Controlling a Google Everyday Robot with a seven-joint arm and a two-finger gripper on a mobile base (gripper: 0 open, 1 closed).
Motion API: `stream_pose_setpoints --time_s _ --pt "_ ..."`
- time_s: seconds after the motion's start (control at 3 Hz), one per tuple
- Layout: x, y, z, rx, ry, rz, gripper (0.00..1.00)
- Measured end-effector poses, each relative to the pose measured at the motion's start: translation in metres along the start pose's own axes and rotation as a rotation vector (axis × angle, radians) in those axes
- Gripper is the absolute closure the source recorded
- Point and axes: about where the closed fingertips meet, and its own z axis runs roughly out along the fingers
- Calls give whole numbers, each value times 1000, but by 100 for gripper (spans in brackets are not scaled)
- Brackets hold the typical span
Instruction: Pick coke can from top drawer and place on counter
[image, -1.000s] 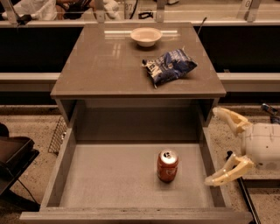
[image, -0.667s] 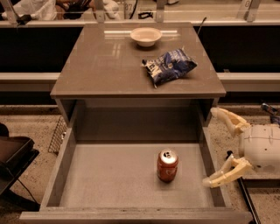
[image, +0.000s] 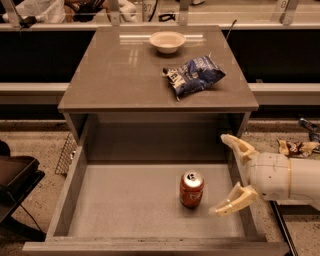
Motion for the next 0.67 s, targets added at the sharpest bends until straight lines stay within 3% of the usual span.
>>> stream_pose_setpoints --time_s 0.67 --pt "60 8 62 -15 -3 -1 0"
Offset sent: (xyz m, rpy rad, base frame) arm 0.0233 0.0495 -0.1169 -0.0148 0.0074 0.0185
